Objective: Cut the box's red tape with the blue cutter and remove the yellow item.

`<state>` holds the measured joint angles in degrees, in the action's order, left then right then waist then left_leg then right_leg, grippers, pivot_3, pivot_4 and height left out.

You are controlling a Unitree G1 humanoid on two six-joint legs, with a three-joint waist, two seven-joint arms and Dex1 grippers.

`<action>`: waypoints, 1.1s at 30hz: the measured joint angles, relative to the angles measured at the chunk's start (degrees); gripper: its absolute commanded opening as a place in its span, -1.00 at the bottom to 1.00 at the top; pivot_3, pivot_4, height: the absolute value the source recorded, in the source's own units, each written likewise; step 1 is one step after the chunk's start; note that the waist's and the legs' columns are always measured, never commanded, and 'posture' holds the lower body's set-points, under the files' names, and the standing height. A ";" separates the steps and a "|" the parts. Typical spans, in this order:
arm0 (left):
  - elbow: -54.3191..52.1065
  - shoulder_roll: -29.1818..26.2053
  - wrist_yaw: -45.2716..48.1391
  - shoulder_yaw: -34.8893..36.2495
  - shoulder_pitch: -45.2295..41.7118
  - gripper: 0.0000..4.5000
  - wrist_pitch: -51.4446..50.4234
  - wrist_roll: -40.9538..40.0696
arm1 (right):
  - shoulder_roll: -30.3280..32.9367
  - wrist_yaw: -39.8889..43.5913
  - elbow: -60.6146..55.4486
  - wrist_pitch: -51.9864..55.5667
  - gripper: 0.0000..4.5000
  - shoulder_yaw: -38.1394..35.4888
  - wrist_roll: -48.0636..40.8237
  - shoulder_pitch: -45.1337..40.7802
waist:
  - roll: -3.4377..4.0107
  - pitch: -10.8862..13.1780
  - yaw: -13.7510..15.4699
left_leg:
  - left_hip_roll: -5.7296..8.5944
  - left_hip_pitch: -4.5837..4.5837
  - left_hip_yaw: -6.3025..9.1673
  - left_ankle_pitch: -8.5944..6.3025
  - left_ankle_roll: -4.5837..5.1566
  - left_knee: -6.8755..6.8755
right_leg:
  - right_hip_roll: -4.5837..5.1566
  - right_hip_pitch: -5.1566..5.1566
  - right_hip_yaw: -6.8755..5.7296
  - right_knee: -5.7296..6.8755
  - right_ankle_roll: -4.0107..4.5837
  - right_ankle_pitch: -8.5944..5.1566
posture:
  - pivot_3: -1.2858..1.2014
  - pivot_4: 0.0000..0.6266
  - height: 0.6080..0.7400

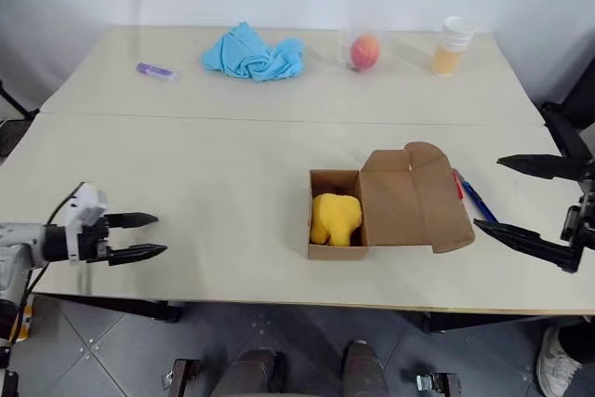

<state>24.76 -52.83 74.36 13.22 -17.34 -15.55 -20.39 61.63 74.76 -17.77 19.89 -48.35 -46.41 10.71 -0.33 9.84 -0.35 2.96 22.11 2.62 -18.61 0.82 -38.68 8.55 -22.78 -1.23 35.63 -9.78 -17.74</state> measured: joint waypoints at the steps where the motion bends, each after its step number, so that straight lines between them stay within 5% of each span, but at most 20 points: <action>1: -1.16 -0.21 -0.06 0.48 -0.41 0.99 -0.88 -0.55 | -0.72 1.17 -2.18 1.11 1.00 -2.84 -0.07 2.79 | 0.00 0.00 0.64 | 0.00 0.00 0.05 -0.03 -0.01 -0.04 | 0.00 0.06 -0.02 -0.03 0.00 0.00 | 0.03 -0.52 1.00; 4: -5.78 0.89 0.42 -1.87 -4.78 0.99 -4.90 -1.82 | -2.57 2.73 -7.22 4.11 1.00 -9.00 -0.47 7.87 | 0.00 0.00 2.38 | 0.06 0.03 0.20 -0.23 0.08 -0.39 | 0.01 0.23 -0.02 -0.03 0.07 0.08 | 0.03 -0.52 1.00; 7: -11.73 5.83 2.32 -11.33 -18.50 0.99 -13.24 -2.26 | -4.53 4.18 -10.81 5.55 1.00 -13.25 -0.43 12.66 | -0.16 -0.04 4.15 | 0.27 0.11 0.34 -0.26 0.17 -0.51 | 0.02 0.32 0.02 -0.09 0.13 0.29 | 0.03 -0.52 1.00; 14: -14.56 22.08 8.46 -33.20 -48.83 0.99 -25.20 0.26 | -5.59 2.01 -14.34 8.16 1.00 -15.77 -1.29 13.30 | -0.24 0.01 2.34 | 0.53 0.09 0.00 -0.44 0.44 -0.44 | 0.00 0.26 0.02 -0.21 0.08 0.34 | 0.03 -0.52 1.00; 22: 10.36 34.35 4.22 -46.06 -53.40 0.99 0.28 18.12 | -8.79 0.50 -18.22 9.57 1.00 -21.72 -1.96 17.10 | -0.31 0.18 1.48 | 0.38 -0.01 -0.11 -0.39 0.39 -0.42 | -0.11 0.22 -0.01 -0.57 -0.15 0.38 | 0.03 -0.52 1.00; 31: 25.64 47.08 -1.95 -45.29 -58.95 0.99 11.62 25.58 | -13.71 -3.37 -23.79 10.41 1.00 -25.28 -4.73 21.80 | -0.50 0.29 3.10 | 0.44 0.13 0.00 -0.47 0.52 -0.49 | 0.00 0.20 0.03 -0.67 -0.27 0.45 | 0.03 -0.52 1.00; 33: 27.11 48.99 -2.14 -45.91 -59.33 0.83 13.85 27.52 | -14.98 -4.39 -25.08 10.30 1.00 -25.73 -5.27 22.65 | -0.50 0.29 3.48 | 0.48 0.16 -0.02 -0.48 0.54 -0.49 | 0.01 0.20 0.05 -0.74 -0.31 0.47 | 0.03 -0.52 1.00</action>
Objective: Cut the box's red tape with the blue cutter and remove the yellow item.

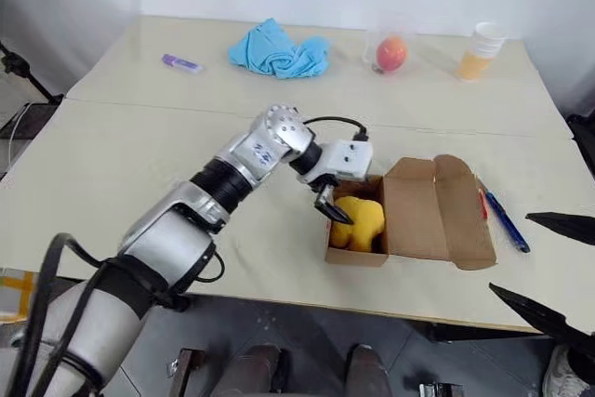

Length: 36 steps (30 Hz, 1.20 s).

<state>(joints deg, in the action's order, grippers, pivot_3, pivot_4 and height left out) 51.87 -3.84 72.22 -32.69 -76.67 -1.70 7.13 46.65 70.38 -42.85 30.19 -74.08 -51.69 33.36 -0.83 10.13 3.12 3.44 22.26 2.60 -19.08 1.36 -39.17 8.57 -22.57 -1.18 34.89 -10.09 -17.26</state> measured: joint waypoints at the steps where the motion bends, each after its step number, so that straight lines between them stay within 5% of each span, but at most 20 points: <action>1: 0.71 0.64 0.04 -0.04 -0.26 0.73 0.71 0.53 | -0.11 -0.43 -0.52 -0.11 1.00 -0.20 -0.32 0.43 | 0.00 0.00 -0.03 | 0.01 0.00 -0.04 0.00 0.00 0.00 | 0.00 0.00 0.02 -0.05 -0.03 0.02 | 0.03 -0.52 1.00; 14: 2.87 3.07 4.73 7.05 -1.52 -0.95 -0.32 -1.03 | -0.21 -3.97 0.51 -1.61 1.00 1.93 -0.99 0.93 | 0.01 -0.01 -0.16 | -0.05 -0.01 -0.04 0.00 0.00 0.00 | -0.01 0.00 0.00 -0.05 -0.04 0.02 | 0.03 -0.52 1.00; 20: 2.90 2.67 9.83 20.80 -3.28 -0.98 -9.98 -13.32 | 0.59 -6.19 1.70 -1.70 1.00 5.64 -1.09 -2.05 | 0.01 0.00 -0.41 | -0.10 0.00 -0.03 0.00 0.00 -0.01 | -0.02 -0.03 -0.02 -0.01 -0.04 0.02 | 0.03 -0.52 1.00; 25: 2.81 -2.21 8.42 31.10 -4.34 -0.98 -7.57 -20.18 | 1.63 -8.43 2.26 -1.57 1.00 10.37 -2.12 -6.15 | 0.08 -0.04 -1.01 | -0.13 -0.10 -0.05 0.02 -0.03 -0.01 | -0.01 -0.01 -0.02 0.09 -0.03 0.02 | 0.03 -0.52 1.00; 31: 3.87 -18.21 -1.78 38.50 4.92 -0.98 -1.65 -20.32 | 2.04 -15.90 0.35 -1.81 1.00 25.96 -5.56 -19.17 | 0.17 -0.06 -3.39 | -0.15 -0.43 0.09 0.07 -0.26 0.17 | -0.04 -0.12 0.01 0.28 0.00 0.01 | 0.03 -0.52 1.00; 36: -2.14 -32.63 -8.77 45.13 25.61 -0.98 -2.08 -20.49 | -0.69 -19.67 3.80 -4.78 1.00 42.37 -1.48 -31.95 | 0.09 -0.02 -3.53 | -0.14 -0.67 0.15 -0.06 -0.33 0.12 | 0.01 -0.21 -0.08 0.67 0.16 -0.05 | 0.03 -0.52 1.00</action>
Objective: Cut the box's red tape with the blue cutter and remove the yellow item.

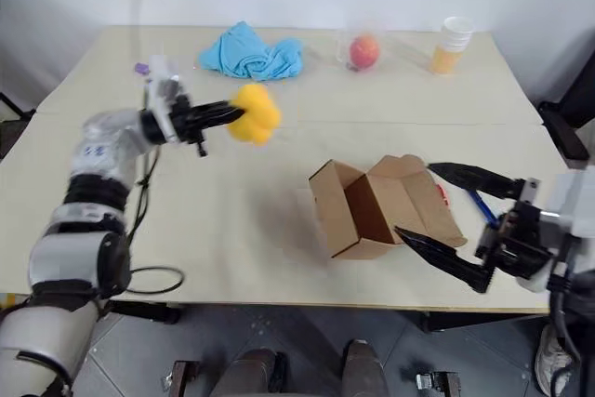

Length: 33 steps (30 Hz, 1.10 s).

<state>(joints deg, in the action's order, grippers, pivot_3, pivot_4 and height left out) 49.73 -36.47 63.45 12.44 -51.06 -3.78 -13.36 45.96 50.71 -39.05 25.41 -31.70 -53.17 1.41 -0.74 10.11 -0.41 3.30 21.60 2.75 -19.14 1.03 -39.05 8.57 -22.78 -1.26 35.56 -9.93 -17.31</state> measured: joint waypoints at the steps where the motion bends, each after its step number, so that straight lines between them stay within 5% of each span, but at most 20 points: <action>1: -1.06 -1.50 -1.47 1.37 3.67 -0.98 -0.70 -0.13 | -0.62 -0.25 1.66 -0.66 1.00 1.89 1.37 -1.14 | -0.02 0.00 0.11 | -0.01 0.00 0.01 -0.02 0.01 -0.04 | -0.01 -0.02 -0.02 0.03 0.06 0.03 | 0.03 -0.52 1.00; 4: -4.74 -1.40 -5.61 3.71 9.22 -0.98 -4.22 -1.47 | -1.69 -0.07 5.18 -3.02 1.00 5.90 5.31 -3.79 | -0.06 0.03 2.61 | 0.13 0.25 0.42 -0.05 0.07 -0.35 | 0.04 0.02 -0.16 0.07 0.26 0.17 | 0.03 -0.52 1.00; 7: -8.56 -0.39 -8.72 4.32 10.54 -0.68 -6.92 -2.47 | -2.05 1.08 5.72 -5.21 1.00 7.76 7.22 -5.00 | -0.06 0.02 3.98 | 0.26 0.70 0.89 -0.13 0.15 -0.83 | 0.00 -0.02 -0.20 0.08 0.32 0.23 | 0.03 -0.52 1.00; 14: -16.49 -4.17 -13.07 4.50 16.00 0.24 -12.80 -2.59 | -1.28 6.96 6.44 -6.46 1.00 8.86 6.61 -3.09 | -0.05 0.01 1.76 | 0.22 0.63 0.86 -0.23 0.14 -0.73 | -0.06 -0.03 -0.25 0.11 0.33 0.23 | 0.03 -0.52 1.00; 19: -28.96 -10.89 -4.54 7.57 23.38 0.87 -24.64 -11.58 | 0.06 10.06 7.99 -5.40 1.00 8.88 4.16 -4.24 | -0.03 0.02 0.08 | 0.01 0.52 0.76 -0.22 0.03 -0.61 | -0.12 -0.02 -0.23 0.08 0.37 0.21 | 0.03 -0.52 1.00; 25: -27.53 -20.50 0.87 11.40 35.18 0.87 -16.85 -9.88 | 1.44 11.74 8.80 -4.77 1.00 7.15 2.56 -2.77 | 0.21 0.03 0.26 | 0.01 0.40 0.66 -0.21 -0.01 -0.26 | -0.09 -0.05 -0.15 -0.06 0.44 0.17 | 0.03 -0.52 1.00; 33: -22.61 -22.04 6.50 19.84 53.05 0.87 3.62 -7.61 | 4.76 24.24 16.47 -9.54 1.00 -9.78 8.66 14.94 | 0.20 0.03 1.96 | 0.05 0.39 0.62 -0.33 0.16 -0.10 | -0.03 0.19 -0.16 -0.63 0.44 0.17 | 0.03 -0.52 1.00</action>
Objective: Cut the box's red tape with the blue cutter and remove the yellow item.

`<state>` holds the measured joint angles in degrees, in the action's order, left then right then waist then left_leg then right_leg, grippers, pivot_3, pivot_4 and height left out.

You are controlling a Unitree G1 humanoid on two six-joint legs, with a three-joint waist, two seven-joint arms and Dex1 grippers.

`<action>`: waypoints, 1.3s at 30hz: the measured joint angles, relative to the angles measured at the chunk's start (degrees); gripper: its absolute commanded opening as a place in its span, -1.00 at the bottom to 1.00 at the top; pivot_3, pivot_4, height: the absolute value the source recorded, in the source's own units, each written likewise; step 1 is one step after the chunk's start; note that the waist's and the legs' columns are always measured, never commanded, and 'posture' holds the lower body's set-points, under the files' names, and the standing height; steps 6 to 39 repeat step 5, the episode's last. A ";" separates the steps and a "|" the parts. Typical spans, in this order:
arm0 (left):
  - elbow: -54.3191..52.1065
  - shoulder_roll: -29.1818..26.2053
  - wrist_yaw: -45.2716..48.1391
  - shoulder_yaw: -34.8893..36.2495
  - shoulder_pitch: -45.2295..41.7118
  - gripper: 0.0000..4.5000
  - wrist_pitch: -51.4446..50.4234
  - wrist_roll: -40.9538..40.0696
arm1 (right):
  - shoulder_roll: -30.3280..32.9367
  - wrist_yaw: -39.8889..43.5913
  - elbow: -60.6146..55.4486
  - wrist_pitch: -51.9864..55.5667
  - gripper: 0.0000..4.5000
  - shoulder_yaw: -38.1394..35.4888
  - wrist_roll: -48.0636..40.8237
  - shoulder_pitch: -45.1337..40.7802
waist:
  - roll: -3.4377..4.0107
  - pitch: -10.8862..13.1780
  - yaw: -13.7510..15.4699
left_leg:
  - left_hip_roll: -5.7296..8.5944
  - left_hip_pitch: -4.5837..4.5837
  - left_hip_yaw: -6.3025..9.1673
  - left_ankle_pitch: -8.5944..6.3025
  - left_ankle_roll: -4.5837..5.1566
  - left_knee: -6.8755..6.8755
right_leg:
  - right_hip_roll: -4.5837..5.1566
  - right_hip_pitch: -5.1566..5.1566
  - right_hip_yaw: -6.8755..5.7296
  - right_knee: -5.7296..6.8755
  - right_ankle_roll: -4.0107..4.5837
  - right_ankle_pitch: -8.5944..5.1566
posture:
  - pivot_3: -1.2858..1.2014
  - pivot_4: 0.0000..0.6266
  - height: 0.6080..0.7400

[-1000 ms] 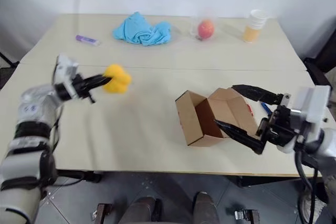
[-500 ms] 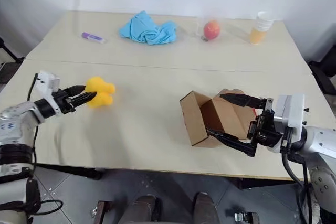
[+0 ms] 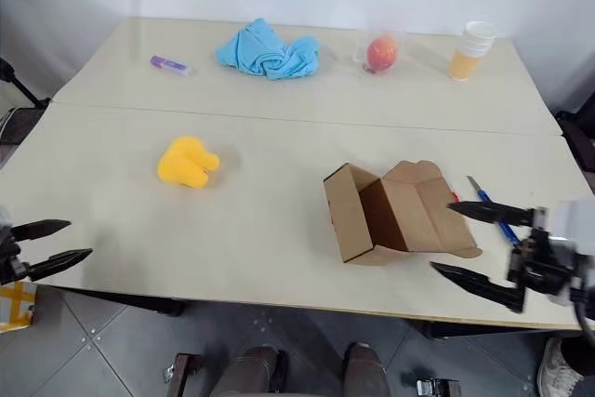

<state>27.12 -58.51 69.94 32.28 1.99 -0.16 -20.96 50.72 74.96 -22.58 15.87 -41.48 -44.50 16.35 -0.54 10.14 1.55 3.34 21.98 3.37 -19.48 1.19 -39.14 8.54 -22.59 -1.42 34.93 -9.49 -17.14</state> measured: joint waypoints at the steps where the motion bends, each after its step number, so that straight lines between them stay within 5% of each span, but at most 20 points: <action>1: -0.47 0.08 -0.13 0.59 0.67 0.87 0.98 0.00 | -0.14 0.75 0.55 -0.94 1.00 -0.83 0.46 0.61 | 0.00 0.00 0.00 | -0.02 -0.06 0.00 0.00 0.00 0.00 | 0.00 0.06 0.00 -0.04 0.00 0.00 | 0.03 -0.52 1.00; 5: -6.73 3.06 -2.66 0.62 0.21 0.87 0.79 -1.35 | -2.32 2.24 2.51 -5.29 1.00 -1.40 2.96 1.35 | 0.03 0.01 -0.12 | -0.08 -0.39 -0.12 -0.06 -0.07 0.08 | 0.00 0.23 0.09 -0.19 0.00 0.00 | 0.03 -0.52 1.00; 39: -6.73 3.06 -2.66 0.62 0.21 0.87 0.79 -1.35 | -2.32 2.24 2.51 -5.29 1.00 -1.40 2.96 1.35 | 0.03 0.01 -0.12 | -0.08 -0.39 -0.12 -0.06 -0.07 0.08 | 0.00 0.23 0.09 -0.19 0.00 0.00 | 0.03 -0.52 1.00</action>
